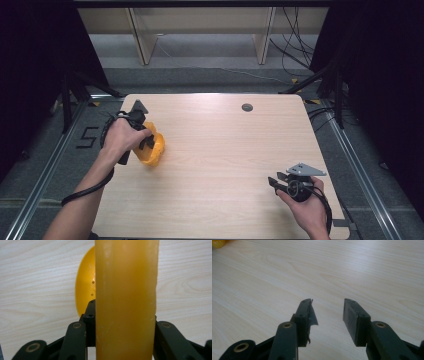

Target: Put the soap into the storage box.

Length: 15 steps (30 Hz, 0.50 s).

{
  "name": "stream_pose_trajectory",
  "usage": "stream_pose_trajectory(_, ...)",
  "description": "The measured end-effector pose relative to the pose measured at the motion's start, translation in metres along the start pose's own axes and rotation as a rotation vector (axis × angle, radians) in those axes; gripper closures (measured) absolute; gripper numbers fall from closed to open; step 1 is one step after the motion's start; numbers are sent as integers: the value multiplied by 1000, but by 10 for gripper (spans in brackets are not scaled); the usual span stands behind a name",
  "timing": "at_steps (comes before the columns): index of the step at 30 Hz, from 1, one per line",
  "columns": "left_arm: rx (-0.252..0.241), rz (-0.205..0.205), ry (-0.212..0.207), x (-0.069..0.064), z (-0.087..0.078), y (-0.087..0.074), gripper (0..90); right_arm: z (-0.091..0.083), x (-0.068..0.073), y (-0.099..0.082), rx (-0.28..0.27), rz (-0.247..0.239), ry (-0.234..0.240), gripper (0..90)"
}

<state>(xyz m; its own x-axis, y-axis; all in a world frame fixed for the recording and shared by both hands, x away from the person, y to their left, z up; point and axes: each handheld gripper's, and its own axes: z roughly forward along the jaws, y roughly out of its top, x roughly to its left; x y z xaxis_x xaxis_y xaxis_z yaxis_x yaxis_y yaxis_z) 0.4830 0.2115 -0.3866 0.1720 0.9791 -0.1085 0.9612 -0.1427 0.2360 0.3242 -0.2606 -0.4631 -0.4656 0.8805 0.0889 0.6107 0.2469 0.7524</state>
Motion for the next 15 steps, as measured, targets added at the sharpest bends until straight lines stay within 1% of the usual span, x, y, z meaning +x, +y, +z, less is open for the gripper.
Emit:
stream_pose_trajectory(4, 5, -7, 3, 1, 2, 2, 603, 0, 0, 0, 1, 4, 0, 590)
stream_pose_trajectory(5, -5, -12, 2, 1, 4, 3, 603, 0, 0, 0, 2, 2, -3, 590)
stream_pose_trajectory(7, 3, -12, 9, 2, 5, 4, 603, 0, 0, 0, -1, 0, 1, 590)
stream_pose_trajectory(11, -2, -21, 11, 3, 9, 6, 602, 0, 0, 0, 0, 0, -2, 590)
stream_pose_trajectory(15, 0, -12, 9, 5, 11, 7, 603, 0, 0, 0, -1, 1, -3, 590)
